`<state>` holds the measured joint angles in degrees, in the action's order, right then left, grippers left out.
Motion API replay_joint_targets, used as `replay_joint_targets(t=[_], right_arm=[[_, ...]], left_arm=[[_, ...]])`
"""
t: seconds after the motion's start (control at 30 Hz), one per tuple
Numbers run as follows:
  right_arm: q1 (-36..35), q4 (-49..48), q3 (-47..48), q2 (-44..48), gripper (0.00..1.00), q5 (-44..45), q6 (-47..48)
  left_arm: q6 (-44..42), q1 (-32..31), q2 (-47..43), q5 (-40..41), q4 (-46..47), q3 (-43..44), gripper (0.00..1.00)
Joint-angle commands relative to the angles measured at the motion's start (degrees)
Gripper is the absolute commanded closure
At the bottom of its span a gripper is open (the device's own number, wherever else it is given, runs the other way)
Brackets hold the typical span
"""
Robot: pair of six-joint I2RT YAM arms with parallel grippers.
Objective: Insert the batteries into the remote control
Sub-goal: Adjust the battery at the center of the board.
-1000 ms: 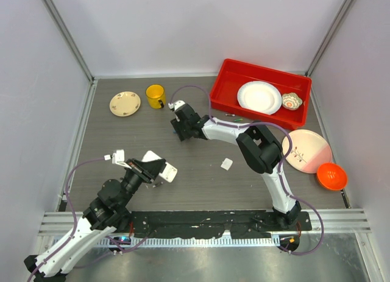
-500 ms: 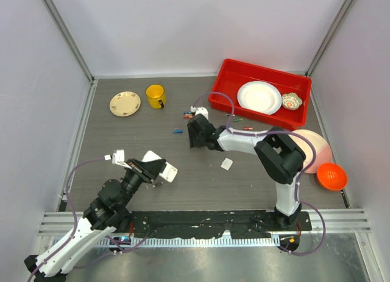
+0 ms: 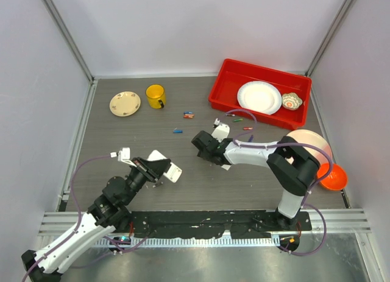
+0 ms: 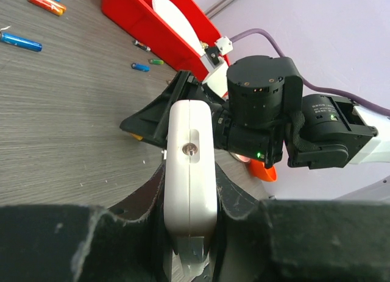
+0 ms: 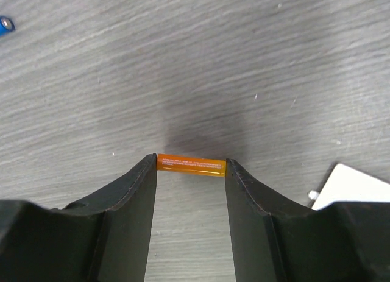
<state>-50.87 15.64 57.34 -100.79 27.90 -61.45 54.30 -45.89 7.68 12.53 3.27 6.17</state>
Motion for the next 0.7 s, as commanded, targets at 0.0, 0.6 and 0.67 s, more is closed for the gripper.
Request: replay_joint_targets(t=[0.0, 0.6, 0.67], right_arm=[[-1.86, 6.42, 2.95, -1.33, 0.99, 5.15, -1.4], [-4.76, 10.99, 7.52, -7.31, 0.95, 1.64, 15.31], [-4.76, 11.25, 7.78, -7.92, 0.84, 1.02, 15.48]], left_arm=[[0.54, 0.19, 1.63, -1.2, 6.22, 0.07, 1.0], [0.45, 0.19, 0.75, -2.34, 4.55, 0.07, 1.0], [0.45, 0.19, 0.67, -2.34, 4.64, 0.15, 1.0]])
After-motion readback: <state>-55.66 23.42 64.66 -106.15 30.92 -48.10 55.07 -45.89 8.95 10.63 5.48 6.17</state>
